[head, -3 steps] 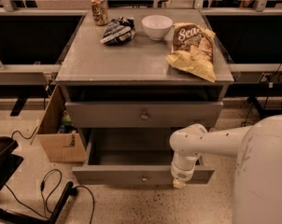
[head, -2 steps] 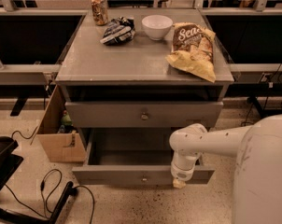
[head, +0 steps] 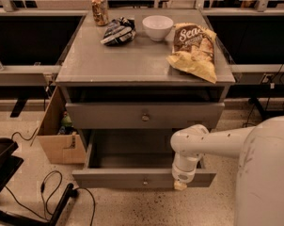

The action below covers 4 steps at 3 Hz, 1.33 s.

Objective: Open middle drawer

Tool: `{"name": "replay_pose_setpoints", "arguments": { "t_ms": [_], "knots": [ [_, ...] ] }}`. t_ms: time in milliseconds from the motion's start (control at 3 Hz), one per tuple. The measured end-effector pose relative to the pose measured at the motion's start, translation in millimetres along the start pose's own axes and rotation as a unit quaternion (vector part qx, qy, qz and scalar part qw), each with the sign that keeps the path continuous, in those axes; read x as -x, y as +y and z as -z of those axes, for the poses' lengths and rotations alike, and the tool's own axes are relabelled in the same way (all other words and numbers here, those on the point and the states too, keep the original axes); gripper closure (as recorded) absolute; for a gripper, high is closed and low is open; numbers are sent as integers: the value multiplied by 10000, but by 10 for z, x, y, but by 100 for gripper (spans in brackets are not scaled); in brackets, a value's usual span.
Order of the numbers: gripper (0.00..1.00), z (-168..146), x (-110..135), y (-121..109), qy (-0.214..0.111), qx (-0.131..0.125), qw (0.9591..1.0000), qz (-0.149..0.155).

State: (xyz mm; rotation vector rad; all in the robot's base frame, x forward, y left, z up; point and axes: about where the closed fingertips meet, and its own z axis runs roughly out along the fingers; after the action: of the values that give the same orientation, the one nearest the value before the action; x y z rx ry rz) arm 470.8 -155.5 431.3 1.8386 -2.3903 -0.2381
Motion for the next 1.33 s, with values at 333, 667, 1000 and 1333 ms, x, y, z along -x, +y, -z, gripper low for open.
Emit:
{"name": "replay_pose_setpoints", "arguments": {
  "t_ms": [333, 667, 1000, 1333],
  "knots": [
    [100, 39, 5, 3, 0, 0, 10000, 0],
    [100, 50, 7, -10, 0, 0, 10000, 0],
    [100, 49, -10, 26, -1, 57, 10000, -2],
    [100, 61, -9, 29, -1, 60, 10000, -2]
  ]
}}
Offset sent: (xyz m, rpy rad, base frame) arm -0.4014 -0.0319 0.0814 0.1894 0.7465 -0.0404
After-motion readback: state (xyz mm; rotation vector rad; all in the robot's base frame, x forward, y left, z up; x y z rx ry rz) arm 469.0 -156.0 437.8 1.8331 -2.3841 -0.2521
